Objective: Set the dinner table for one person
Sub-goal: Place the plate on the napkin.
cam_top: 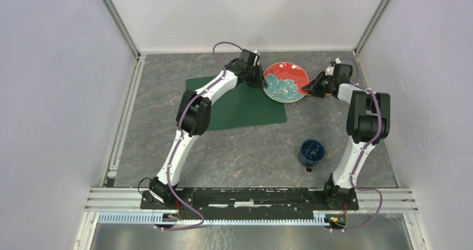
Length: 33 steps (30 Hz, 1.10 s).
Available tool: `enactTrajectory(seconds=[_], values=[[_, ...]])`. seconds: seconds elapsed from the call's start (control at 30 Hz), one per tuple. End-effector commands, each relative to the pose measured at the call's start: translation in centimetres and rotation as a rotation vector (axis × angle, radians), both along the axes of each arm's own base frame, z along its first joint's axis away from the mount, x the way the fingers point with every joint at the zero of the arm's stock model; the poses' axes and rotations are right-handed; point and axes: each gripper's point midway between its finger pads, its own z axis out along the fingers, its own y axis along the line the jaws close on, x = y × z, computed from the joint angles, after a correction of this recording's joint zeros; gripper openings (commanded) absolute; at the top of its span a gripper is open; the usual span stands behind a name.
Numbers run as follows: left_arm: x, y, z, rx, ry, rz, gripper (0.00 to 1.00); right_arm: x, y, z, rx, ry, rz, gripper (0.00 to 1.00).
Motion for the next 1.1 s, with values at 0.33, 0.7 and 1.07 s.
enactTrajectory(seconds=[0.33, 0.7, 1.07], values=[[-6.2, -5.8, 9.8, -0.176, -0.187, -0.268, 0.02, -1.7, 16.0, 4.1, 0.197, -0.092, 0.394, 0.00], [-6.6, -1.6, 9.1, -0.148, -0.162, -0.197, 0.02, -2.5, 20.1, 3.9, 0.220, -0.083, 0.467, 0.00], [-6.1, 2.6, 8.4, -0.176, -0.129, -0.104, 0.02, -3.1, 23.0, 3.9, 0.233, -0.077, 0.518, 0.00]])
